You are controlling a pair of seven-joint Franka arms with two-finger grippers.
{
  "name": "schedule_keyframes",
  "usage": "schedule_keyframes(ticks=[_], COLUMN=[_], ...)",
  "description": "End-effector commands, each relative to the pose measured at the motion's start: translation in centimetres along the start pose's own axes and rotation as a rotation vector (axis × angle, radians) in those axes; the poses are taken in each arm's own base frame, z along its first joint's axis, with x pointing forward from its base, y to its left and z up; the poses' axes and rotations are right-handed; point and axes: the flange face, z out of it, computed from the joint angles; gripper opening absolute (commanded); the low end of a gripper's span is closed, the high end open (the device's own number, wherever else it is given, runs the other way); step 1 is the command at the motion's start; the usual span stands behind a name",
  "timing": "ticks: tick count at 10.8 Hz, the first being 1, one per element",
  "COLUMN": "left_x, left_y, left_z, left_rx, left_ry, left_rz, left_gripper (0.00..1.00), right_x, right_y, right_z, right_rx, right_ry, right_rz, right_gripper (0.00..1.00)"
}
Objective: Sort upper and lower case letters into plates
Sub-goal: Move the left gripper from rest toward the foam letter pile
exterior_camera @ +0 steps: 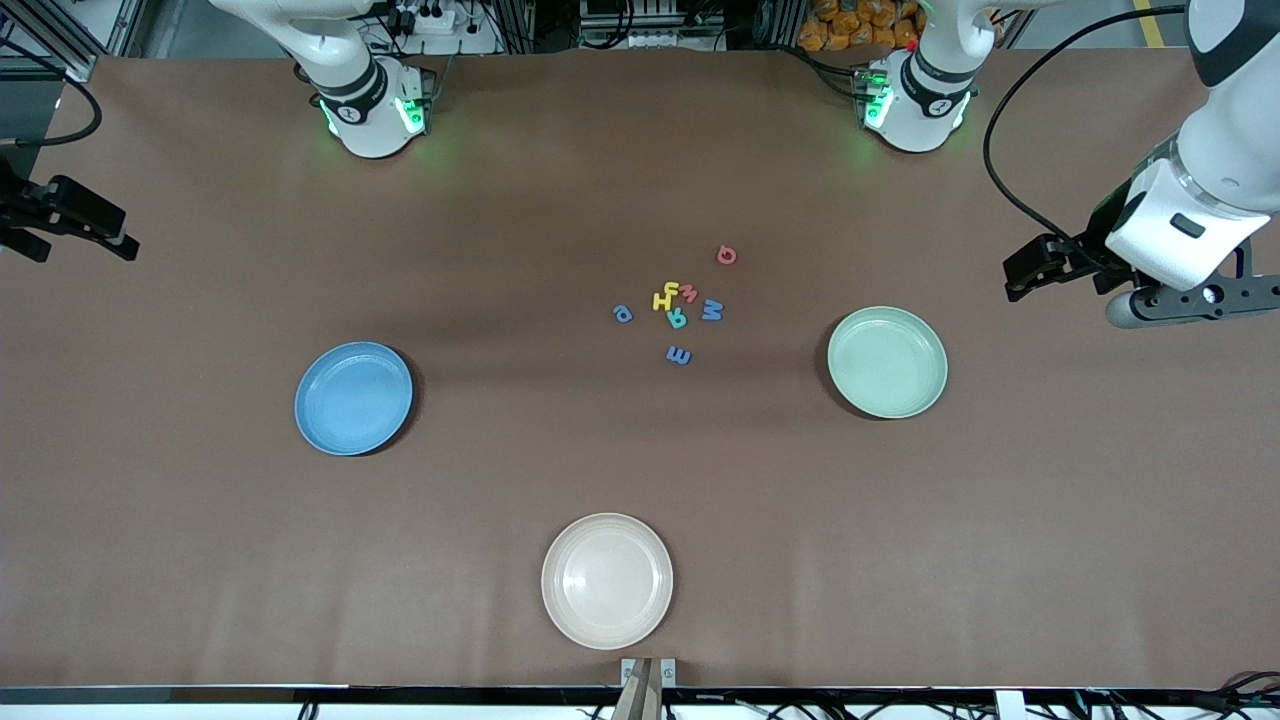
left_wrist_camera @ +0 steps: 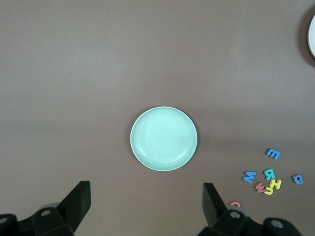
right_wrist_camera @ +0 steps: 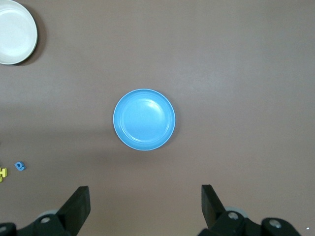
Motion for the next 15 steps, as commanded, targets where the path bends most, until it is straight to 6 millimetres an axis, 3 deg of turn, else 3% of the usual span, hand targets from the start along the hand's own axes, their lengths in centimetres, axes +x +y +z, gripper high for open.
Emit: schedule_keyframes(ticks=[1,5,7,8,11,14,15], left_x=[0.1,0.2,-0.3,-1.0,-1.0,-2.9,-4.7], left_y=[-0.6,-0.7,1.1,3.3,10.8,18.1,20.4], left_z=[0.0,0.2,0.5,1.1,6.9,15.7,18.8], left_rx=[-0.051,-0.053,-0.052,-0.056,-0.055,-0.036,-0.035], left_ry=[-0.014,-0.02,-0.027,-0.045,-0.122,-0.153,-0.145], left_rz=[0.005,-0.006,0.029,0.058,0.082,0.076,0.066], left_gripper=[1.0,1.0,1.0,1.0,1.0,1.0,1.0], right_x=[0.1,-0.1,-0.2,-0.2,-0.1,0.0,0.1], right_y=[0.2,0.4,0.4,0.2,0.2,0.0,0.0], right_z=[-0.2,-0.5,-0.4,-0.3,0.3,1.0,1.0], right_rx=[0.008,0.006,0.006,0.005,0.003,0.003,0.003], right_ry=[-0.004,-0.006,-0.012,-0.014,-0.025,-0.029,-0.028], right_rz=[0.009,0.013,0.012,0.007,0.005,0.001,0.001], right_gripper=[1.0,1.0,1.0,1.0,1.0,1.0,1.0])
